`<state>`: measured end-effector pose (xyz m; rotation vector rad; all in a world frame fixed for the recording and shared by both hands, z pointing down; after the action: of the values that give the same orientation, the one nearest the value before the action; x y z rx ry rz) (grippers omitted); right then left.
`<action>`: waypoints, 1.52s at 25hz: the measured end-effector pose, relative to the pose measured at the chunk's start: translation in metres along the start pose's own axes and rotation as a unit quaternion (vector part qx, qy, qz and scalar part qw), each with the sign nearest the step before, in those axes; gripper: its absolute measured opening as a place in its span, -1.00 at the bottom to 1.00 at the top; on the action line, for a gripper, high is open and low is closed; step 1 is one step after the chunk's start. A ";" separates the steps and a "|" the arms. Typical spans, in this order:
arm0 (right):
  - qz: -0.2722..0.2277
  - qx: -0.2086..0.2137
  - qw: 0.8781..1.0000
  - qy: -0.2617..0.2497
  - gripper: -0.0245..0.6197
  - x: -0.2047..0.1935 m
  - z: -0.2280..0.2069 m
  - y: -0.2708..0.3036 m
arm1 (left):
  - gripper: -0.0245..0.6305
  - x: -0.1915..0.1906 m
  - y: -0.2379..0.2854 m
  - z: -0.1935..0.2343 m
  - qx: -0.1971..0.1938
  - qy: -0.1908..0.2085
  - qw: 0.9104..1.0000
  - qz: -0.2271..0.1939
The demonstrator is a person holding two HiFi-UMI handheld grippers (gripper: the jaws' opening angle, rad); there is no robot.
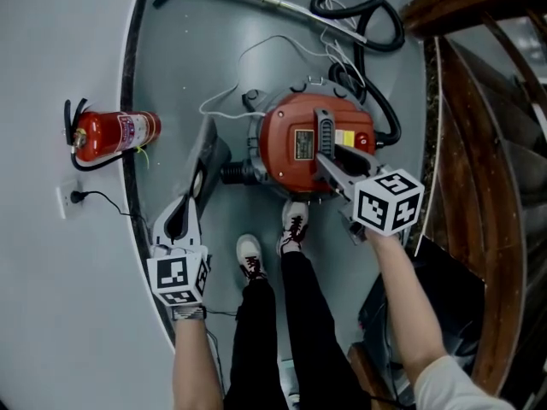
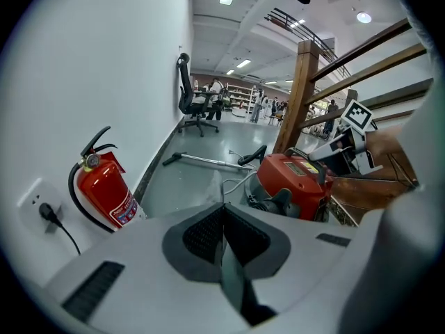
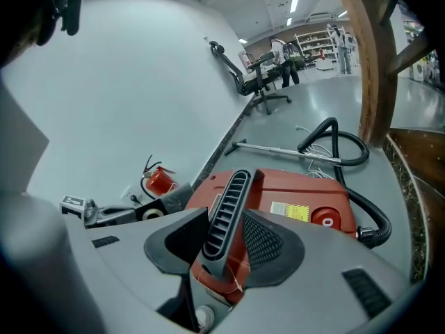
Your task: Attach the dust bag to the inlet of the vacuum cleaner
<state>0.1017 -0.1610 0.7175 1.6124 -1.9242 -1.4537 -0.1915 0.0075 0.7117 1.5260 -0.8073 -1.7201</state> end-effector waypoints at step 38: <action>-0.027 -0.002 1.000 -0.013 -0.44 -0.001 0.005 -0.001 | -0.91 -0.008 0.060 -0.037 -0.057 -0.104 0.993 -0.030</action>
<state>0.0992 -0.1575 0.7149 1.6627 -1.9046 -1.5060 -0.1482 -0.0204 0.7610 1.3234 -0.7578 -1.9591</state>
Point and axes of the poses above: the fingertips, and each gripper's own axes: y forward along the fingers, z to its left, x out of its top, the point moved 7 cm from there along -y, backward along the fingers, and after that the axes turned 12 degrees about z, right-handed, at the moved point
